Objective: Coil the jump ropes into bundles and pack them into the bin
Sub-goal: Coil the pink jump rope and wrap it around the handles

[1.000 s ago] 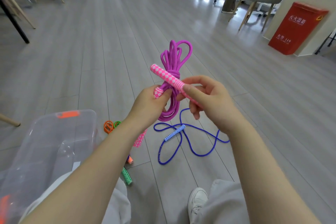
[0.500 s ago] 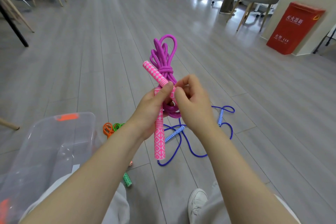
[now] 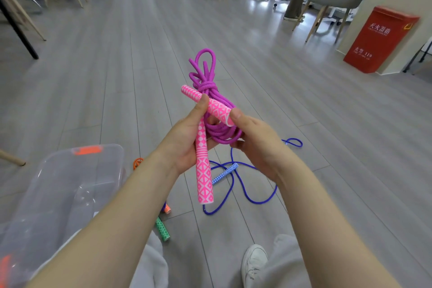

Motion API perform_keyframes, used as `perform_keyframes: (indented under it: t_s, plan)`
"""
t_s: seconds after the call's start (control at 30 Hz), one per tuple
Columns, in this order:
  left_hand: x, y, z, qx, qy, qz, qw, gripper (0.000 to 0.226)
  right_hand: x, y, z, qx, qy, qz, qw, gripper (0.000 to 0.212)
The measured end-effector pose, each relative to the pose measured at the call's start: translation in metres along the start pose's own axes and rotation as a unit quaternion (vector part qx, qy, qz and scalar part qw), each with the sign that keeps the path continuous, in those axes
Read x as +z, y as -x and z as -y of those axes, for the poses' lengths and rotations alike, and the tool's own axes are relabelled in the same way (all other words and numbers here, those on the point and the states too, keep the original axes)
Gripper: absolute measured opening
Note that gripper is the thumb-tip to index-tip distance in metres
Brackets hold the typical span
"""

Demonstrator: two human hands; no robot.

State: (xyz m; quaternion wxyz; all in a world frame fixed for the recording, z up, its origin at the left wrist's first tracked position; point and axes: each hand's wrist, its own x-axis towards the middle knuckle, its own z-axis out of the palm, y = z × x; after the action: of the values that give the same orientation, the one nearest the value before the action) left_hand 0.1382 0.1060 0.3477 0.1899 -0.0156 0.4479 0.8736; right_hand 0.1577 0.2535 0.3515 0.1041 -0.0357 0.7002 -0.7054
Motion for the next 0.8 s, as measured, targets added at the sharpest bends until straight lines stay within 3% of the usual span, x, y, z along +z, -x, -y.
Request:
perform_keyframes:
  t_s: [0.1,0.27,0.57,0.7,0.8]
  plan:
    - [-0.002,0.000,-0.003,-0.022,0.000,-0.007,1.000,0.051,0.013,-0.003,-0.007,-0.029,-0.123,0.008,0.992,0.076]
    - [-0.007,0.002,-0.011,-0.017,-0.027,-0.005,0.999,0.052,0.019,-0.005,-0.010,-0.042,-0.219,0.042,0.974,0.059]
    - [-0.007,0.012,-0.024,-0.025,-0.057,0.038,0.997,0.049,0.023,-0.003,-0.006,-0.084,-0.255,0.089,0.959,0.057]
    - [-0.004,0.015,-0.026,-0.022,-0.037,0.049,0.998,0.044,0.026,-0.004,-0.006,-0.099,-0.257,0.075,0.958,0.053]
    - [-0.004,0.017,-0.027,-0.019,-0.042,0.066,0.997,0.041,0.026,-0.007,-0.005,-0.103,-0.255,0.042,0.960,0.063]
